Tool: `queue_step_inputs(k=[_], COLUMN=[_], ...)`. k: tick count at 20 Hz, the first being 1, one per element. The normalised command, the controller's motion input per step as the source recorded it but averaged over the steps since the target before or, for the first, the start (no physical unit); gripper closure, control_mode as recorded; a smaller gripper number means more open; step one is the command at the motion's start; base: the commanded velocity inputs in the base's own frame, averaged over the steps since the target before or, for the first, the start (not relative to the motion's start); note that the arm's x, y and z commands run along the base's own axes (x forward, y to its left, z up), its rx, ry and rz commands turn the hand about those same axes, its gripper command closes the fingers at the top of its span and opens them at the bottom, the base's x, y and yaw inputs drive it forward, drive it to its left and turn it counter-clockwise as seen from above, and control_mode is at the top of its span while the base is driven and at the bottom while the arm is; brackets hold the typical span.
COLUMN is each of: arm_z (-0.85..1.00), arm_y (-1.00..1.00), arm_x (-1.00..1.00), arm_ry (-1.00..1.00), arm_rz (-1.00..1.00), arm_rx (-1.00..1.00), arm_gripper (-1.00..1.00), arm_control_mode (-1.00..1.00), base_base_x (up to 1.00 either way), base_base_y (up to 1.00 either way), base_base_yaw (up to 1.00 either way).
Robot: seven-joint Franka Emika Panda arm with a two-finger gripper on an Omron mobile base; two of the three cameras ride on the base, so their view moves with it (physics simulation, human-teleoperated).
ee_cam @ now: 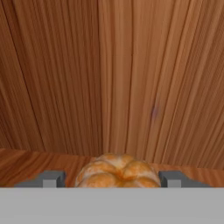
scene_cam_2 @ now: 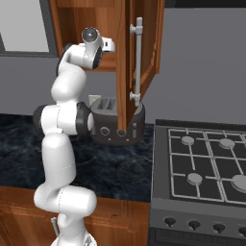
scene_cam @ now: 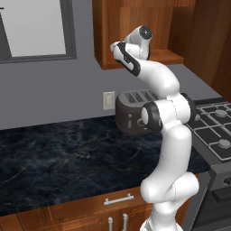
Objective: Pick the tangerines from the cabinet and place them in one bowl. Pick the lemon wedge from the sink and place it in the other bowl.
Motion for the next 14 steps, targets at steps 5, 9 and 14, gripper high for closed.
queue_step_inputs(k=[5, 9, 14], arm_z=[-0.12, -0.10, 0.00], arm_y=[0.00, 0.00, -0.01], arm_x=[0.04, 0.00, 0.00], arm_ry=[0.00, 0.00, -0.02], arm_rz=[0.00, 0.00, 0.00], arm_rx=[0.00, 0.00, 0.00], arm_gripper=[1.00, 1.00, 1.00], arm_control_mode=[-1.00, -1.00, -1.00], base_base_x=[0.00, 0.00, 0.00], base_base_y=[0.00, 0.00, 0.00], base_base_yaw=[0.00, 0.00, 0.00])
